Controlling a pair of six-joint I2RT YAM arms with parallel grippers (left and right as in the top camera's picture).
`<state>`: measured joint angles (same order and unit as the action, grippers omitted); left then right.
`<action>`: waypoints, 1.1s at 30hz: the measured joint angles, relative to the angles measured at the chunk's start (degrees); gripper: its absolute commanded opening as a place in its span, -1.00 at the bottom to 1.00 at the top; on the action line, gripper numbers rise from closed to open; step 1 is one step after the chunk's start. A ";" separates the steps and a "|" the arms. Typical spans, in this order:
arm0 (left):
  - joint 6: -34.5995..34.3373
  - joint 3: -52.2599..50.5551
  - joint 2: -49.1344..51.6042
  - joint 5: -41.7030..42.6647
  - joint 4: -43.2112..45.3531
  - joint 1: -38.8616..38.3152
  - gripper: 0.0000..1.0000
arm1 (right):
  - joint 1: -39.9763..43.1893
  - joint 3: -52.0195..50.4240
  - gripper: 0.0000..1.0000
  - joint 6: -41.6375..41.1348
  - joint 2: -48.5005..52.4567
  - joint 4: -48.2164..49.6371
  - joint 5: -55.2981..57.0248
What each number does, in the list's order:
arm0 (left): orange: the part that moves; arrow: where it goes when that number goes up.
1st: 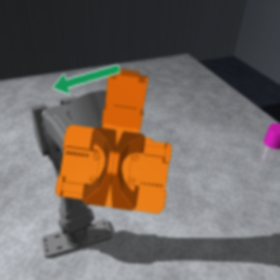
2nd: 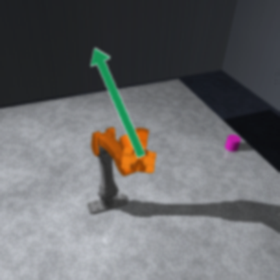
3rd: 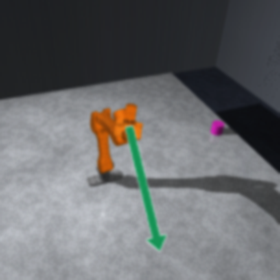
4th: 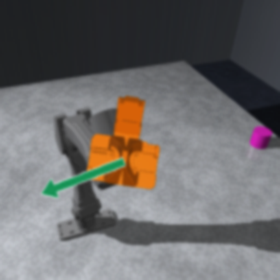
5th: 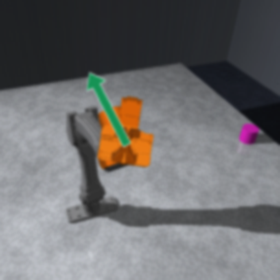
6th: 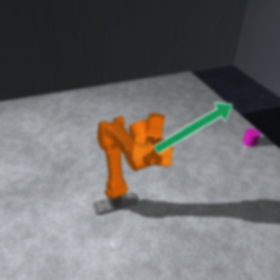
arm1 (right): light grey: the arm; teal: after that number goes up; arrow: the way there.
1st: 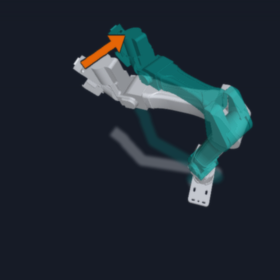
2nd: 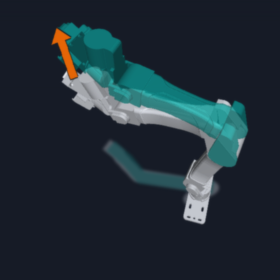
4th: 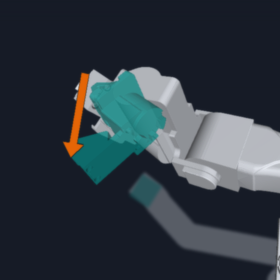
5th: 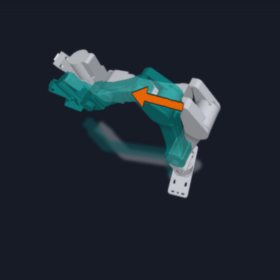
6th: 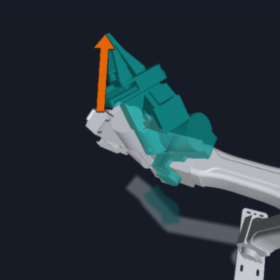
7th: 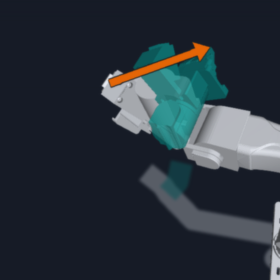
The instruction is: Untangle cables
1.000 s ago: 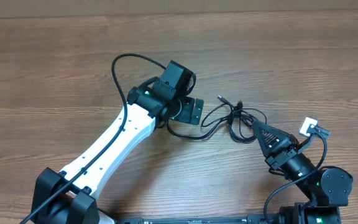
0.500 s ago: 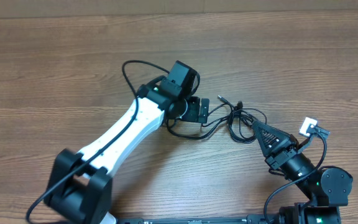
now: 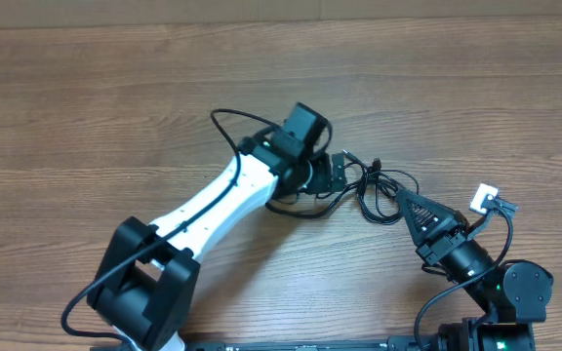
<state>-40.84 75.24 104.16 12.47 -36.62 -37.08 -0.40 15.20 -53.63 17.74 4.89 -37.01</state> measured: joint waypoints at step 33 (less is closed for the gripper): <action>-24.02 0.00 0.55 -11.08 -2.49 -2.60 0.64 | 0.00 0.00 -0.92 -0.13 0.00 -1.53 2.89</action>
<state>-64.86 75.24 104.71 1.39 -39.11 -39.68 -0.40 15.20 -53.76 17.74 3.36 -34.13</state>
